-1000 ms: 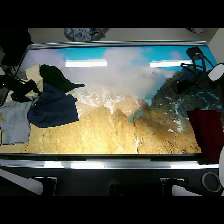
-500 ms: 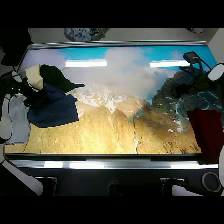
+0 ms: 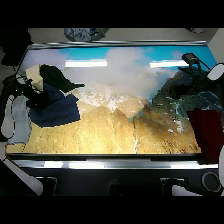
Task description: Fold the shirts.
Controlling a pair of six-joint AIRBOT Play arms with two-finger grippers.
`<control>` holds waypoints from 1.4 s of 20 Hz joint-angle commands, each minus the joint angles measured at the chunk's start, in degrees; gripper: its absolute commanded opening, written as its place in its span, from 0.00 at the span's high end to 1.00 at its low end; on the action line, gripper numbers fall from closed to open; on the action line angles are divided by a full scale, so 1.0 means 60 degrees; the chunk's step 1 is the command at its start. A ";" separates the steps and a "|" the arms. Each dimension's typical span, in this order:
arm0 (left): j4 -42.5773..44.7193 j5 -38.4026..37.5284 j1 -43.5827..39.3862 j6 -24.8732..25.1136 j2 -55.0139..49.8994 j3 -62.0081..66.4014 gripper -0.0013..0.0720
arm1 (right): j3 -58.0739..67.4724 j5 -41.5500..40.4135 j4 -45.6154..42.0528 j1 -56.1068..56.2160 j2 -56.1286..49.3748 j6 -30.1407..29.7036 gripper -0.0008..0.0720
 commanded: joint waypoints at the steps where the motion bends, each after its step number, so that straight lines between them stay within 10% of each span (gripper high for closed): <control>1: -0.0233 0.0058 -0.0029 0.0539 0.0397 0.0131 0.93 | 0.0000 0.0106 0.0062 0.0000 -0.0004 -0.0004 0.13; 15: -0.1734 0.3734 -0.5166 0.1530 0.7311 0.0408 0.93 | 0.0160 -0.0058 -0.0335 0.0000 0.2943 -0.0929 0.13; 28: -0.3785 0.2328 -0.9861 0.2823 0.2266 0.0401 0.93 | 0.0157 0.2732 -0.1300 0.0000 0.4958 -0.0641 0.13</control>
